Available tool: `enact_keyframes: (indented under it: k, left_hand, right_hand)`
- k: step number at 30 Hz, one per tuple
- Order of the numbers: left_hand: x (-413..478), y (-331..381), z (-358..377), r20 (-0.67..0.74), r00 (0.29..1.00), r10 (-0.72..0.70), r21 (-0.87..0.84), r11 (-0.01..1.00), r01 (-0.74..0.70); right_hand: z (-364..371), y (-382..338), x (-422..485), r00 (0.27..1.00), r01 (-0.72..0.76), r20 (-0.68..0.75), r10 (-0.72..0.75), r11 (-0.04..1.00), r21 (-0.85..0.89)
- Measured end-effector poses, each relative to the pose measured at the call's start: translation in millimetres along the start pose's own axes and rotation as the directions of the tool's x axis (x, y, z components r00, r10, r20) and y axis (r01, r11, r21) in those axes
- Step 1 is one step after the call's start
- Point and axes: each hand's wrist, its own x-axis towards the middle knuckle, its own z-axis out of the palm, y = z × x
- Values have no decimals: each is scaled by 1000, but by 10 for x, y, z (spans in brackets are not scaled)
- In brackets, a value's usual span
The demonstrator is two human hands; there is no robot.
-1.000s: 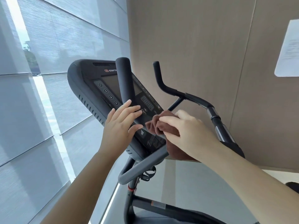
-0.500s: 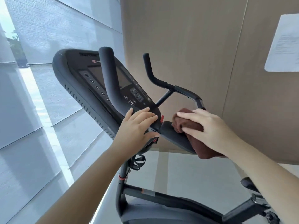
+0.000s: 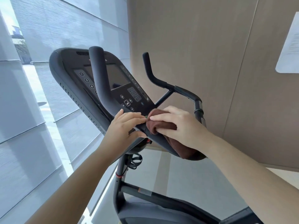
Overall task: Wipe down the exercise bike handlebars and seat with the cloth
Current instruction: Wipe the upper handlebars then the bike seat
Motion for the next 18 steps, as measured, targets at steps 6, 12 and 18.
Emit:
enact_keyframes:
  k: [6, 12, 18]
  left_hand:
    - [-10, -3, 8, -3, 999, -35, -53, 998, 35]
    - [5, 8, -3, -1, 999, -44, -50, 998, 44]
    - [9, -2, 14, -17, 998, -58, -63, 996, 57]
  right_hand:
    - [-178, 185, -384, 996, 4, 91, 0, 999, -41]
    - [-495, 204, -387, 990, 15, 143, 14, 980, -198]
    - [-412, 105, -51, 975, 104, 222, -18, 920, -378]
